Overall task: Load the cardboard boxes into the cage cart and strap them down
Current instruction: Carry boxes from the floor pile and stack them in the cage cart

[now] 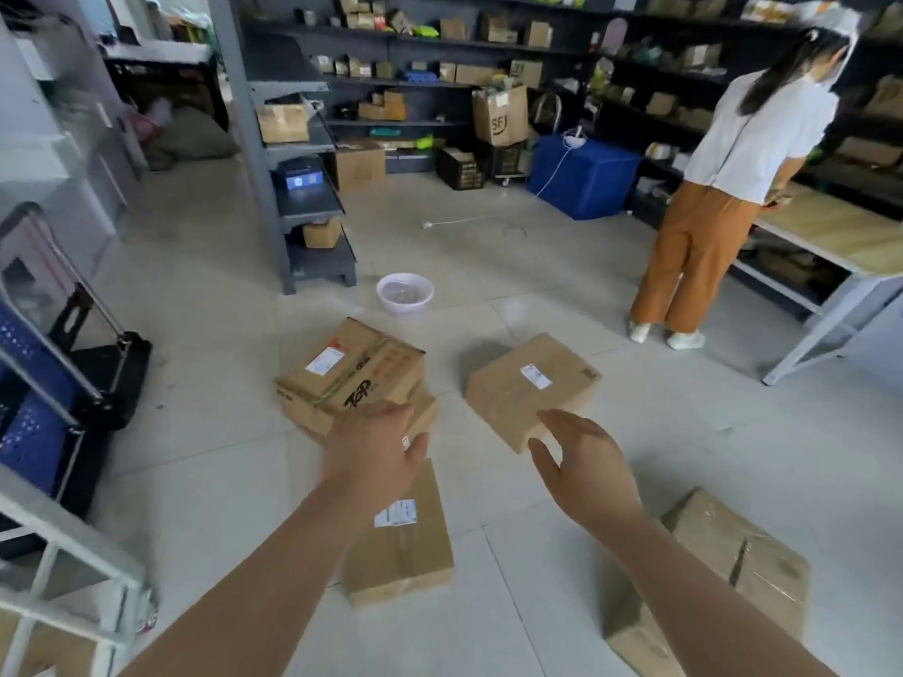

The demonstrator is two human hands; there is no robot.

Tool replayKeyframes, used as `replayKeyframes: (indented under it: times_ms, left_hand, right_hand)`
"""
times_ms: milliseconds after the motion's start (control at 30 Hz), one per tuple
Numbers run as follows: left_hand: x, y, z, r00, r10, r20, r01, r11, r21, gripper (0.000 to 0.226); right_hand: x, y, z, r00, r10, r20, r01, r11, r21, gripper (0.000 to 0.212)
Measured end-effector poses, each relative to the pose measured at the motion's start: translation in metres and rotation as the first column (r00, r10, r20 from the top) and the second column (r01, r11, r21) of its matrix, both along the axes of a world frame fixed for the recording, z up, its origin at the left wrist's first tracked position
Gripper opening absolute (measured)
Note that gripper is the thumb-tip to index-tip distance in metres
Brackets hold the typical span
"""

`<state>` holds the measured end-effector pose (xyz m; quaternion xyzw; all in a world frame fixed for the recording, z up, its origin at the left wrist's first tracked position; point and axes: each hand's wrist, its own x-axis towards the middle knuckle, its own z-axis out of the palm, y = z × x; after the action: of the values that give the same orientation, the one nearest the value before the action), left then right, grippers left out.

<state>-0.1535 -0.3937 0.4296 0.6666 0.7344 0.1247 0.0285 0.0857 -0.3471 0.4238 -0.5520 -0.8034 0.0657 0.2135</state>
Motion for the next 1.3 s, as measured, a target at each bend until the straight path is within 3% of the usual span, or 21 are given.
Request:
replayKeyframes:
  times_ms: [100,267,500,800,1000,1300]
  left_hand:
    - [0.022,0.042,-0.005,0.999,-0.032,-0.024,0.031,0.999,-0.018,0.024]
    - [0.051,0.143,-0.036,0.998,-0.068,-0.003,0.068,0.996,-0.061,0.027]
    - [0.073,0.304,-0.063,0.99,-0.139,-0.023,0.134,0.977,-0.168,0.044]
    - [0.109,0.496,-0.119,0.981,-0.19,-0.031,0.174,0.945,-0.277,0.049]
    - [0.137,0.609,-0.205,0.982,-0.181,-0.055,0.159,0.945,-0.285,0.045]
    - [0.16,0.755,-0.402,0.975,-0.219,-0.032,0.187,0.892,-0.412,0.042]
  right_hand:
    - [0.031,0.038,-0.007,0.999,-0.045,0.01,0.045,0.998,-0.033,0.038]
    - [0.071,0.128,-0.032,0.993,-0.116,0.024,0.117,0.992,-0.049,0.031]
    - [0.094,0.261,-0.057,0.975,-0.222,0.031,0.224,0.957,-0.183,0.039]
    - [0.125,0.415,-0.11,0.943,-0.327,0.062,0.328,0.881,-0.34,0.034]
    - [0.156,0.534,-0.207,0.944,-0.322,0.067,0.316,0.832,-0.455,0.04]
    - [0.174,0.664,-0.417,0.933,-0.34,0.118,0.331,0.684,-0.65,0.047]
